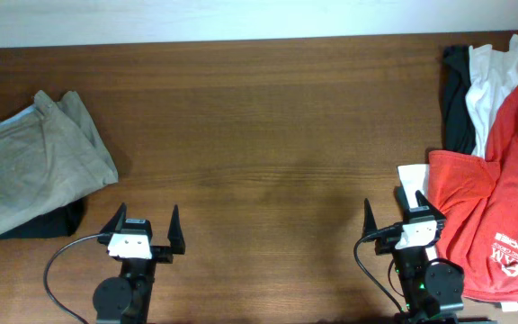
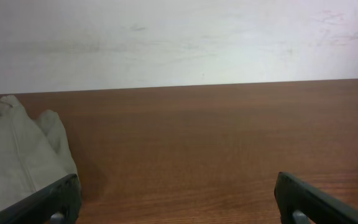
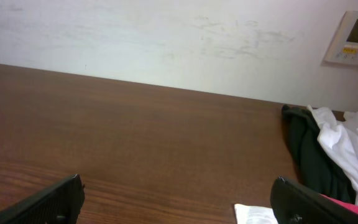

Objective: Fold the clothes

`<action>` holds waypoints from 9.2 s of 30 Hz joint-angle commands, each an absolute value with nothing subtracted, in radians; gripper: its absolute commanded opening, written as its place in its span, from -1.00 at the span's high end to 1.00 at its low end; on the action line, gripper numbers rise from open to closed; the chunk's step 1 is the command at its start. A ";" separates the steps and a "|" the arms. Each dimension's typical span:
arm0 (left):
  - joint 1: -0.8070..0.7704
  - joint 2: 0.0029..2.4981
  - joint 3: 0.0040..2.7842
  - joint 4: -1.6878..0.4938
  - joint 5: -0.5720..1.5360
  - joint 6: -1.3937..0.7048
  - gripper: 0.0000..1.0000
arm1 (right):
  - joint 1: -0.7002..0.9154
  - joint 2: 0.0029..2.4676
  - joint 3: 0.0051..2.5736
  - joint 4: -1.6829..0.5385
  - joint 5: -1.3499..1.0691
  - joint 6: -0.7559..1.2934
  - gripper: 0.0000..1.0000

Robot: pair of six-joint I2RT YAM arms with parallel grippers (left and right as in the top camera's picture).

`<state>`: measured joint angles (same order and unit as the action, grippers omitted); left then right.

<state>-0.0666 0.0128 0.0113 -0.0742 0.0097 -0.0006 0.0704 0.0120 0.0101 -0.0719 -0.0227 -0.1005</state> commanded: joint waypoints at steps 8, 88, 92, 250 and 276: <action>-0.069 0.143 0.160 -0.159 -0.001 -0.003 -0.98 | 0.077 0.132 0.247 -0.304 0.155 -0.017 -0.97; -0.163 1.262 0.787 -0.299 0.401 -0.181 -0.98 | 0.073 1.649 1.716 -1.070 0.049 0.117 -0.97; -0.351 1.509 0.788 -0.196 0.405 -0.432 -0.98 | -0.059 1.649 1.716 -1.153 0.029 0.117 -0.97; 0.168 1.818 1.681 -1.672 0.186 -0.002 0.99 | -0.249 1.897 1.629 -1.575 0.065 0.173 0.92; 0.143 1.994 1.524 -0.999 0.223 -0.100 -0.63 | -0.185 1.997 1.542 -0.780 -0.010 0.162 -0.55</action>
